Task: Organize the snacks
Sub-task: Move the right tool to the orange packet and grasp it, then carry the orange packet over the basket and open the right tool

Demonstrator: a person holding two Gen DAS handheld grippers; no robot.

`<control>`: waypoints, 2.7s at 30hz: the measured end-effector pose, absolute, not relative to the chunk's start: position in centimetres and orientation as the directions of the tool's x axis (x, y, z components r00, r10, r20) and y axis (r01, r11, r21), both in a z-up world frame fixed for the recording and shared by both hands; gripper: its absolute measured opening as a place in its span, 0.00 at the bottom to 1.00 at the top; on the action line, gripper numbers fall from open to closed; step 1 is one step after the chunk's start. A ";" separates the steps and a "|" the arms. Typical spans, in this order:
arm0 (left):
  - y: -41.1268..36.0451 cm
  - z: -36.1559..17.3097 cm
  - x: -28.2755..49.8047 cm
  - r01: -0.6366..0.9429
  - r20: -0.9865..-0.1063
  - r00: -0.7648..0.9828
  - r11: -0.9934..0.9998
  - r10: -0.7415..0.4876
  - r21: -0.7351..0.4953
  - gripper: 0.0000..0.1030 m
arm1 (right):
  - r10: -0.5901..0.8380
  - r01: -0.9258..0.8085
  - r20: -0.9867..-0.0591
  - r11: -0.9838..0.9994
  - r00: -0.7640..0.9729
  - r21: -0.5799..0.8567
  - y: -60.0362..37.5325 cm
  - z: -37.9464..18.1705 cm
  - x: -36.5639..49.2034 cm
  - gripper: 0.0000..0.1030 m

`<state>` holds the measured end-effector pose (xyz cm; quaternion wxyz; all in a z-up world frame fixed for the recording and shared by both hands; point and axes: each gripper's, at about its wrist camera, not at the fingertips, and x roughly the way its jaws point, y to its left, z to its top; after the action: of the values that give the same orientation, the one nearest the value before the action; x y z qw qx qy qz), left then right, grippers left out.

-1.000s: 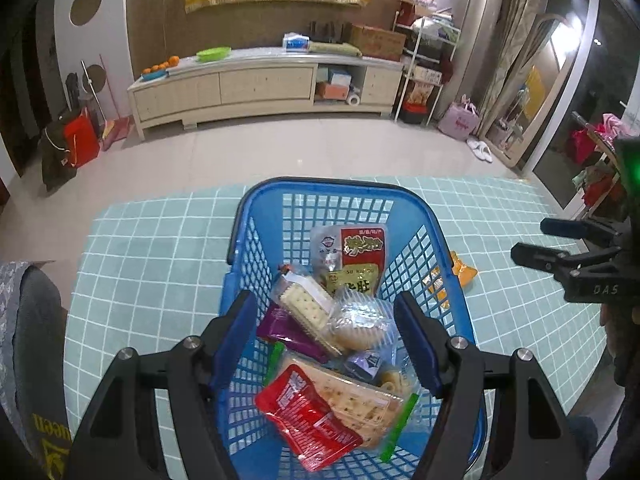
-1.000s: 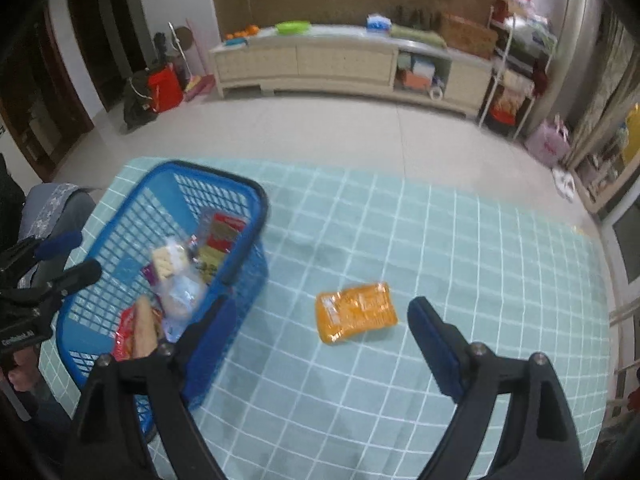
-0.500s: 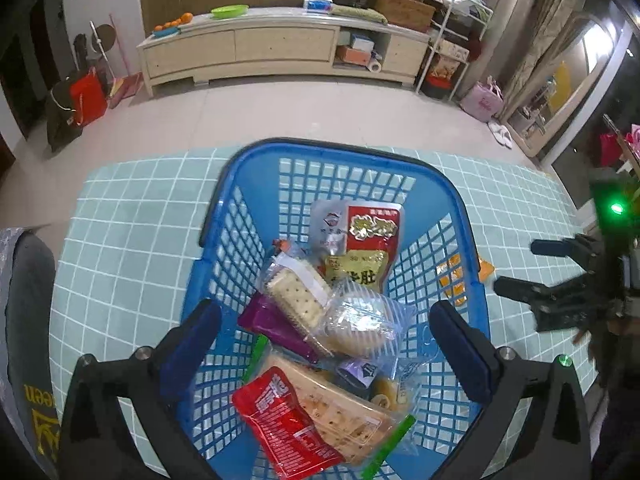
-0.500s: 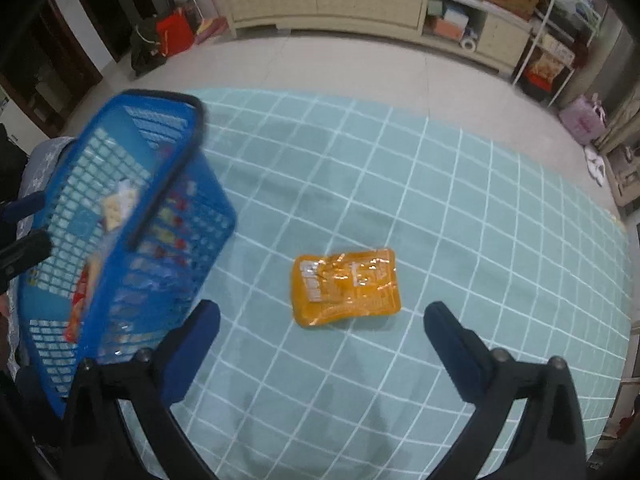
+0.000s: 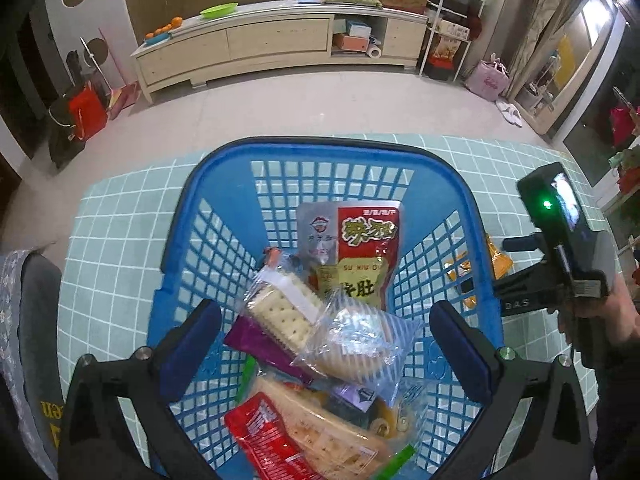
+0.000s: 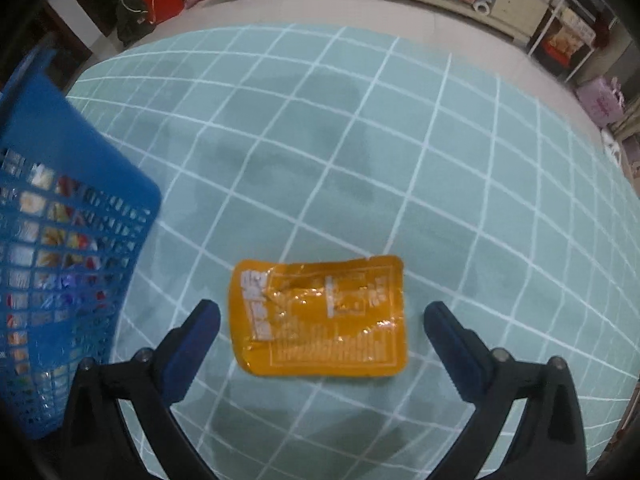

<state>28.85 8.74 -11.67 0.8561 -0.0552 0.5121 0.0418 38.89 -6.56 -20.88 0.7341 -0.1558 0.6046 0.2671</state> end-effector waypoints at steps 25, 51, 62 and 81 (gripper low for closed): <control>8.5 -11.9 26.8 -0.091 -0.877 0.481 0.994 -0.015 -0.067 1.00 | 0.179 -0.667 -0.969 0.745 0.168 0.022 -5.0 -18.4 34.1 0.26; 8.1 -5.4 19.1 -0.063 -0.793 0.609 0.996 -0.008 -0.059 1.00 | 0.428 -0.690 -0.839 0.718 0.338 0.088 -6.6 -2.7 23.6 0.17; 10.7 -4.3 15.2 -0.078 -0.762 0.647 0.996 0.014 -0.049 1.00 | 0.473 -0.728 -0.816 0.679 0.332 0.097 -2.2 -1.9 21.1 0.17; 15.0 -8.1 13.3 -0.097 -0.783 0.622 0.994 0.014 -0.059 1.00 | 0.340 -0.744 -0.886 0.668 0.314 -0.007 4.9 -7.0 20.0 0.17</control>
<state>13.27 15.03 -8.06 0.8993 -0.0477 0.4336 0.0310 19.97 4.88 -7.05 0.7818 -0.2138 0.4721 0.3466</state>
